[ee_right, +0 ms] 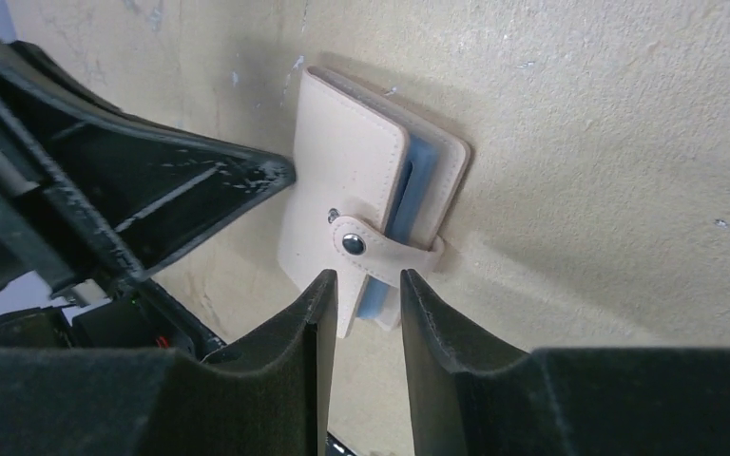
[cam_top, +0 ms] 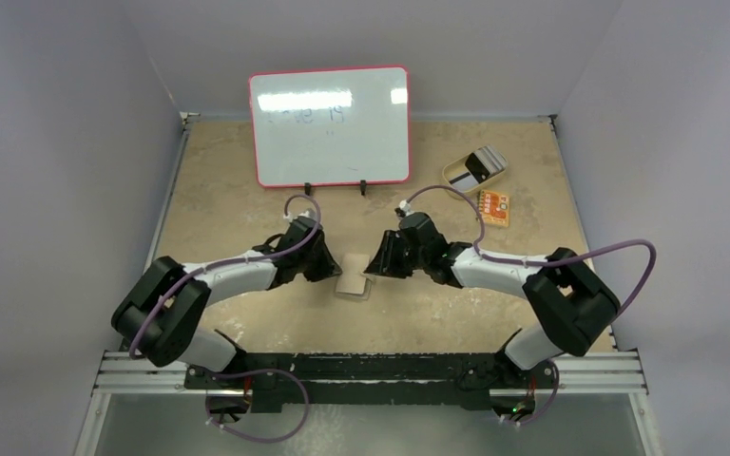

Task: Put the credit cards into the card holder
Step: Close the card holder at the center of the board.

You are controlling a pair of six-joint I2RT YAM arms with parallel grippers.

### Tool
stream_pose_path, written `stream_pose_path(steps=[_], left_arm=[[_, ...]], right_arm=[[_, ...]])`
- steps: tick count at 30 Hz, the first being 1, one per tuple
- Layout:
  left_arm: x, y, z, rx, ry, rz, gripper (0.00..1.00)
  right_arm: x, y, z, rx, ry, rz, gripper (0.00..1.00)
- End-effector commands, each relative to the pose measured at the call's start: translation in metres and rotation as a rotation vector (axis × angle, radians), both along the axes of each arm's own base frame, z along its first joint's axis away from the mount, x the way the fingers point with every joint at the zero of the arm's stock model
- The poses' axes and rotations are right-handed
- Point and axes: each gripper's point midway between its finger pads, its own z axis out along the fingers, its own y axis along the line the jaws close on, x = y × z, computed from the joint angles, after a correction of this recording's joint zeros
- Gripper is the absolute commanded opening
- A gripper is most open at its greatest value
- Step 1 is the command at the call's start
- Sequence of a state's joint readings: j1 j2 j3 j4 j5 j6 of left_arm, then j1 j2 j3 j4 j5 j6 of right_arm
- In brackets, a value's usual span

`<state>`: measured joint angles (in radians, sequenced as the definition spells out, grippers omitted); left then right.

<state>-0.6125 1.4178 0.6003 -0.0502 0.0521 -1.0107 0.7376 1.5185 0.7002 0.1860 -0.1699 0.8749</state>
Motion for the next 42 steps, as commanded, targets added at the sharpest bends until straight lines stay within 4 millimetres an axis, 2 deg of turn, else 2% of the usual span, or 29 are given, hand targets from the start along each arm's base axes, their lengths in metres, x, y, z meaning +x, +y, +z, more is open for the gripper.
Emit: stream_pose_path(steps=[1,6,9,12,15,17,19,22,24,27,32,42], left_arm=[[0.001,-0.007,-0.013,0.033,0.007,-0.007,0.07],[-0.003,-0.010,-0.022,0.099,0.019,-0.016,0.09],[-0.003,-0.016,-0.020,0.108,0.015,-0.022,0.11],[-0.003,-0.026,-0.006,0.055,0.000,-0.032,0.18],[-0.001,-0.035,0.020,-0.024,-0.037,-0.028,0.21],[0.000,-0.037,0.033,-0.051,-0.056,-0.023,0.21],[0.000,-0.034,0.037,-0.055,-0.062,-0.009,0.22],[-0.001,-0.032,0.033,-0.047,-0.061,-0.001,0.22],[-0.002,-0.032,0.027,-0.043,-0.049,-0.002,0.22],[-0.003,-0.032,0.019,-0.032,-0.036,-0.007,0.22],[-0.004,-0.031,0.013,-0.018,-0.028,-0.012,0.22],[-0.003,-0.032,0.009,-0.018,-0.025,-0.013,0.22]], right_arm=[[0.003,0.008,0.003,0.040,-0.004,0.006,0.33],[0.004,0.010,-0.005,0.032,0.003,0.013,0.31],[0.004,0.010,-0.010,0.022,0.008,0.018,0.29],[0.005,0.009,-0.012,0.006,0.002,0.022,0.28],[0.007,0.003,-0.013,-0.035,-0.008,0.016,0.26],[0.009,-0.004,-0.013,-0.077,-0.024,0.008,0.23],[0.011,-0.011,-0.011,-0.110,-0.036,-0.007,0.21],[0.019,-0.016,-0.002,-0.146,-0.079,-0.019,0.20],[0.026,-0.020,0.002,-0.173,-0.105,-0.040,0.24],[0.027,-0.022,0.006,-0.179,-0.115,-0.043,0.30],[0.028,-0.024,0.012,-0.182,-0.127,-0.054,0.30],[0.030,-0.022,0.017,-0.169,-0.142,-0.049,0.13]])
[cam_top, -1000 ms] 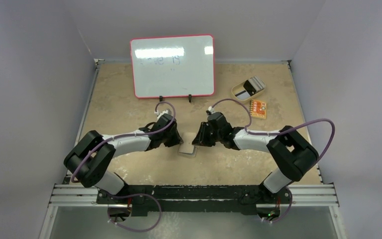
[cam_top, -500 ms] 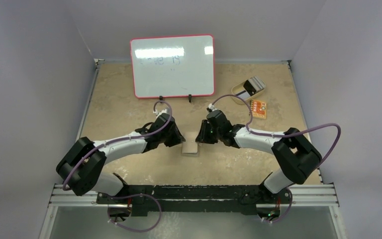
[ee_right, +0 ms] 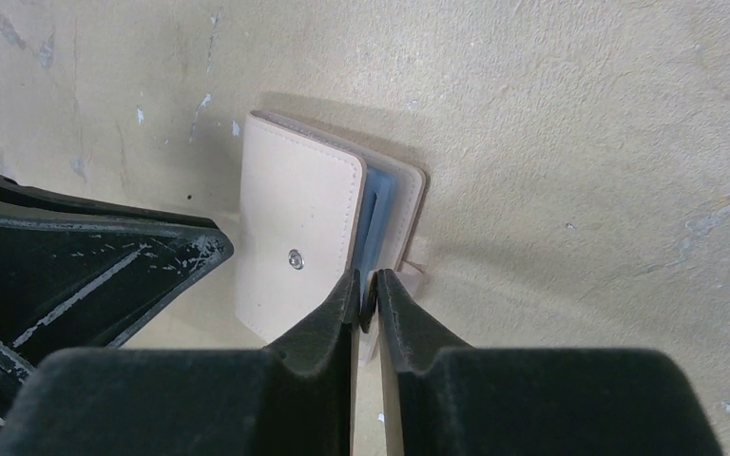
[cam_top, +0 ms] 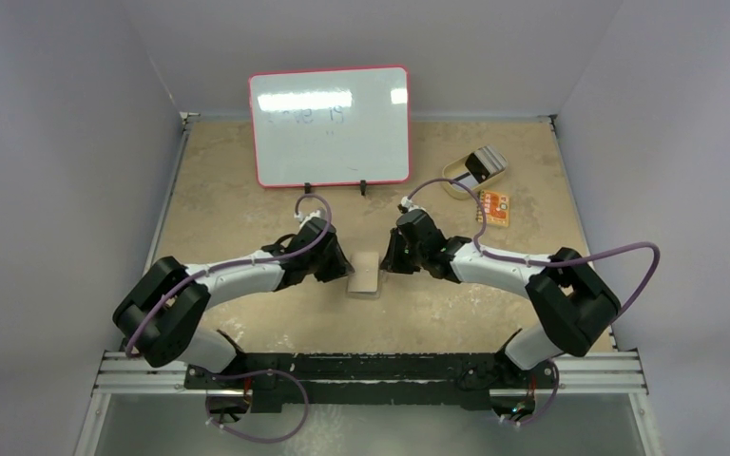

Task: Put the credit cards into the card holder
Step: Close the card holder at the center of the board.

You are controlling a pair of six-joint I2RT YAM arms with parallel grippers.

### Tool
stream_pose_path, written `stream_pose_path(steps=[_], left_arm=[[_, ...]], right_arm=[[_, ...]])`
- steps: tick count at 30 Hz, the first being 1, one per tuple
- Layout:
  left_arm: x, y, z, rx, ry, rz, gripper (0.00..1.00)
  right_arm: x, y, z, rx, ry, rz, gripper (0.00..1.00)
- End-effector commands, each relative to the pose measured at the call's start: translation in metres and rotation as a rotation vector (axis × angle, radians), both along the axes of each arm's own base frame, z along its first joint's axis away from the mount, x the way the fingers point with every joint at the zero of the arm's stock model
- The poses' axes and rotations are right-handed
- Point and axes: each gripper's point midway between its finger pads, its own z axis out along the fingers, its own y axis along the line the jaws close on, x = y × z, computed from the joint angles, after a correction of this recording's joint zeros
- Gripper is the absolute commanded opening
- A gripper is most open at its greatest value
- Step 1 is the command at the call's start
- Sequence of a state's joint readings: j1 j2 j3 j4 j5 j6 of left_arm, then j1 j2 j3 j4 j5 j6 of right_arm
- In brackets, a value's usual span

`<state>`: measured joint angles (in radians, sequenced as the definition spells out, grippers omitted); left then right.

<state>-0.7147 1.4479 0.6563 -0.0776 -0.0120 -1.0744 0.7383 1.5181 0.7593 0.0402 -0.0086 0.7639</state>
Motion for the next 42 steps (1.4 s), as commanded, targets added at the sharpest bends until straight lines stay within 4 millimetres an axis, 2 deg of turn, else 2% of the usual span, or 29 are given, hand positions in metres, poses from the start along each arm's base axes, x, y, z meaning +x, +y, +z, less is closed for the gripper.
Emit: stream_pose_path(steps=[1,4,7,11,15,25,30,32,38,42], left_arm=[[0.004,-0.007,0.003,-0.029,-0.020,-0.005,0.22],[0.005,-0.009,0.005,-0.040,-0.024,-0.008,0.22],[0.005,-0.010,0.007,-0.046,-0.030,-0.008,0.22],[0.005,-0.010,0.005,-0.044,-0.026,-0.012,0.22],[0.005,-0.011,0.007,-0.048,-0.027,-0.012,0.22],[0.006,-0.015,0.013,-0.068,-0.040,-0.019,0.22],[0.014,-0.022,0.029,-0.092,-0.082,-0.036,0.22],[0.016,-0.024,0.030,-0.090,-0.089,-0.040,0.22],[0.014,-0.027,0.007,-0.074,-0.049,-0.053,0.18],[0.014,-0.027,0.002,-0.069,-0.042,-0.051,0.18]], right_arm=[[0.014,0.005,0.026,0.026,-0.070,-0.010,0.14],[0.012,0.007,0.028,0.033,-0.070,-0.001,0.25],[0.012,0.006,0.029,0.035,-0.070,-0.004,0.27],[0.011,0.006,0.031,0.039,-0.072,-0.010,0.23],[0.012,0.005,0.036,0.047,-0.082,-0.016,0.22],[0.011,0.003,0.033,0.039,-0.072,-0.022,0.01],[0.011,0.006,0.041,0.070,-0.087,-0.018,0.00],[0.011,0.009,0.042,0.083,-0.087,-0.016,0.00],[0.010,0.018,0.037,0.113,-0.070,0.004,0.00],[0.008,0.026,0.031,0.102,-0.054,0.024,0.00]])
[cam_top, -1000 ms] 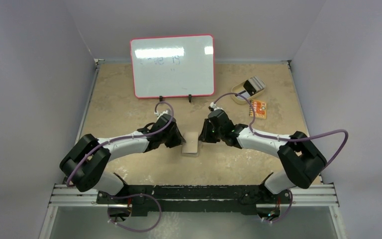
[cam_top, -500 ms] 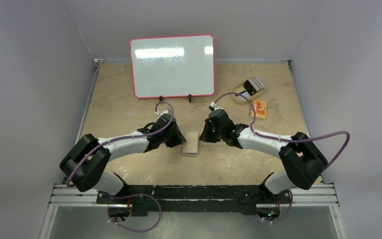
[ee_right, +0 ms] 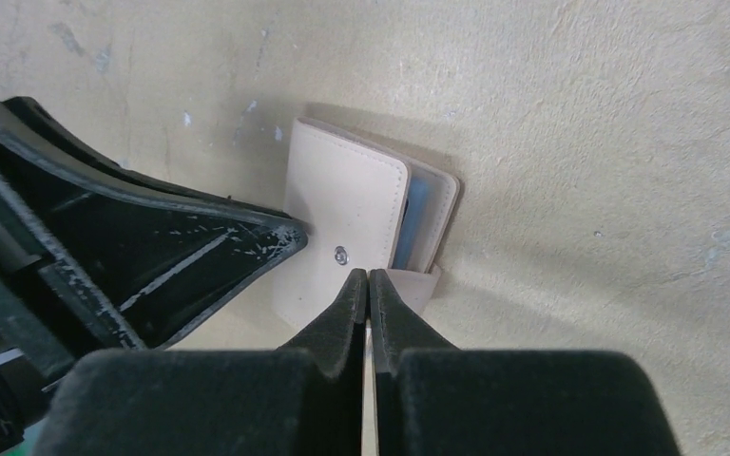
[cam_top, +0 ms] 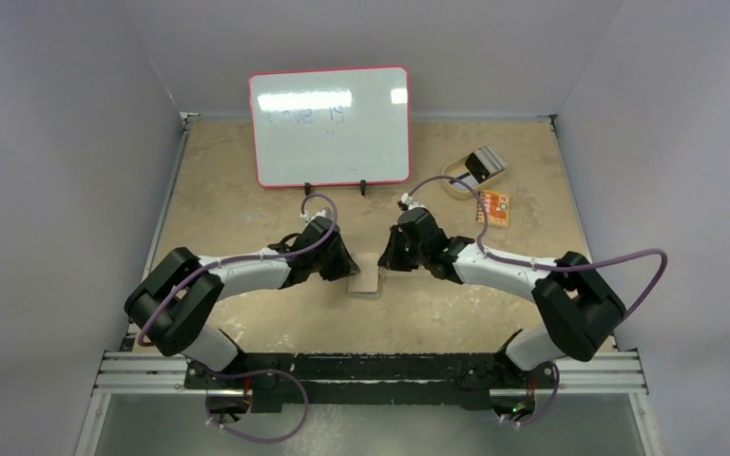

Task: Put the credit cards into the card holder
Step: Close the card holder at the center of the board.

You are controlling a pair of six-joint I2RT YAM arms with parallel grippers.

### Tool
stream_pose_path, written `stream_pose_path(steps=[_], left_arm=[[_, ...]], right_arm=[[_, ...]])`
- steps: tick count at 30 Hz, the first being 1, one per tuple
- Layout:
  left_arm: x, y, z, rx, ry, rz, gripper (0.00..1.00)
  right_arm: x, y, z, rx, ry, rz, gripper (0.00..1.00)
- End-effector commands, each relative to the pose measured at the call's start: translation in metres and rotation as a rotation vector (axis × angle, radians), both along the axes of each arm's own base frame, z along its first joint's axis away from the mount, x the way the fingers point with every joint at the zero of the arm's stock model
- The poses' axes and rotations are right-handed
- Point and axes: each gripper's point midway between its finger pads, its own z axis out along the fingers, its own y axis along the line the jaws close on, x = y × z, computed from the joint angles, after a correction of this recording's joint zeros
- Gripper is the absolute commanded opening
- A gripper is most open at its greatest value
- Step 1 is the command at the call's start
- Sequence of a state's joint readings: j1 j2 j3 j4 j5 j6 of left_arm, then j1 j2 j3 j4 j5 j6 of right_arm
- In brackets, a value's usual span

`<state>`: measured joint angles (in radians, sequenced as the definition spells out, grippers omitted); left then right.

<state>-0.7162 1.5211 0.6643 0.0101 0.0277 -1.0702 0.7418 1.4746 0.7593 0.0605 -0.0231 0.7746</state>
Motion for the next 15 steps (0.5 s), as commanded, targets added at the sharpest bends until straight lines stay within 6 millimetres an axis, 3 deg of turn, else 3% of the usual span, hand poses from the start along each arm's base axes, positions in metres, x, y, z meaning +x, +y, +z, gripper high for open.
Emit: stream_pose_path(steps=[1,7,15], left_arm=[[0.008,-0.012,0.009,-0.031,-0.041,-0.021,0.18],[0.008,-0.012,0.008,-0.031,-0.039,-0.018,0.18],[0.006,-0.016,0.014,-0.077,-0.035,-0.014,0.18]], right_arm=[[0.006,0.019,0.010,0.043,-0.016,0.021,0.00],[0.004,0.026,-0.005,0.019,0.015,0.043,0.00],[0.003,0.038,-0.008,-0.001,0.012,0.052,0.00]])
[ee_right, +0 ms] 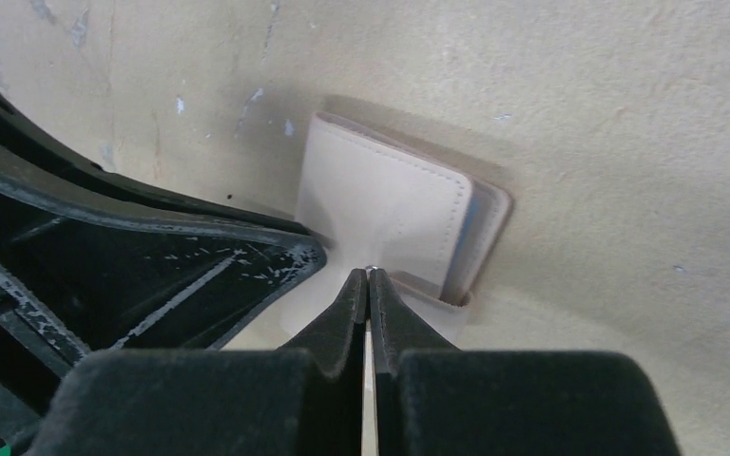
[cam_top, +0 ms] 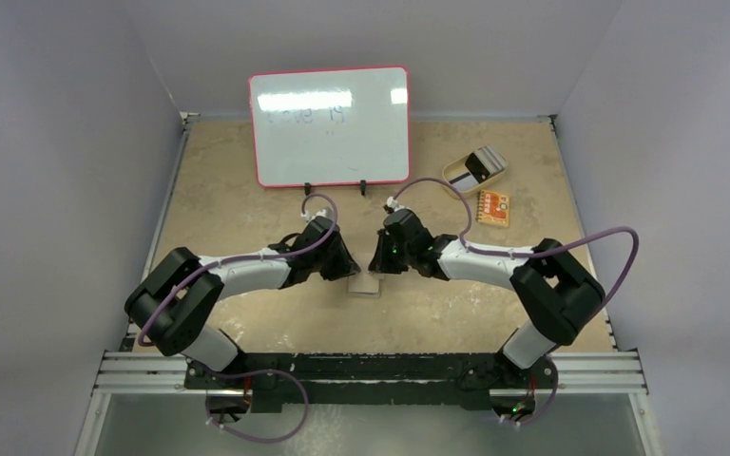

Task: Put the credit cards into the card holder
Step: Close the card holder at the center of the board.

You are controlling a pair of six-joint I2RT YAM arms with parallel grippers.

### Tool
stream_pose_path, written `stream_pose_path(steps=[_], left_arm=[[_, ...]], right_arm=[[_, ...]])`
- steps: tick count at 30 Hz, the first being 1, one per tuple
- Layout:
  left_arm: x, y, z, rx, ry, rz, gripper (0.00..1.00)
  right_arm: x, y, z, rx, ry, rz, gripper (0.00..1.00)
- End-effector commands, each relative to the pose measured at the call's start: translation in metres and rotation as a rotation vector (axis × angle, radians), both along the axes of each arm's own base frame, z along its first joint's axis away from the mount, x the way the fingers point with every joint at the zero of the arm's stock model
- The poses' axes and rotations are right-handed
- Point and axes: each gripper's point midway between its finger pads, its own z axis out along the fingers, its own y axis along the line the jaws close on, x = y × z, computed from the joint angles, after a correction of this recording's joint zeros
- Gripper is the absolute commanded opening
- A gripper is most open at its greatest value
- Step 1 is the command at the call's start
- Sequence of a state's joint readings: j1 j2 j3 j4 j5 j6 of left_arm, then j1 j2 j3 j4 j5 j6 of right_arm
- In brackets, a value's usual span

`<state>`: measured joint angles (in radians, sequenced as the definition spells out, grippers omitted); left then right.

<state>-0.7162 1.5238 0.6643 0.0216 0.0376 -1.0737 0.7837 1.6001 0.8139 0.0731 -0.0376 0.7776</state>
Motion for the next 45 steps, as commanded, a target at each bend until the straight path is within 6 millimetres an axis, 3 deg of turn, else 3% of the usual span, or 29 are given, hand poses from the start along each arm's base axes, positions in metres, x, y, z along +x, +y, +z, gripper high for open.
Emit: stream_pose_path(steps=[1,8,18,32,45], left_arm=[[0.005,-0.015,0.017,-0.080,-0.041,-0.011,0.18],[0.002,-0.003,0.042,-0.082,-0.081,0.017,0.24],[-0.004,0.014,0.019,-0.018,-0.042,0.044,0.27],[-0.011,0.010,0.006,-0.042,-0.008,0.028,0.26],[-0.014,0.007,0.006,-0.080,-0.005,0.026,0.23]], right_arm=[[0.008,0.016,0.014,0.023,-0.039,-0.001,0.00],[0.008,0.008,0.006,-0.040,-0.039,-0.022,0.00],[0.019,0.000,0.026,-0.075,-0.090,-0.064,0.00],[0.015,0.007,0.015,-0.084,-0.066,-0.034,0.00],[0.015,0.010,0.009,-0.116,-0.073,-0.050,0.00]])
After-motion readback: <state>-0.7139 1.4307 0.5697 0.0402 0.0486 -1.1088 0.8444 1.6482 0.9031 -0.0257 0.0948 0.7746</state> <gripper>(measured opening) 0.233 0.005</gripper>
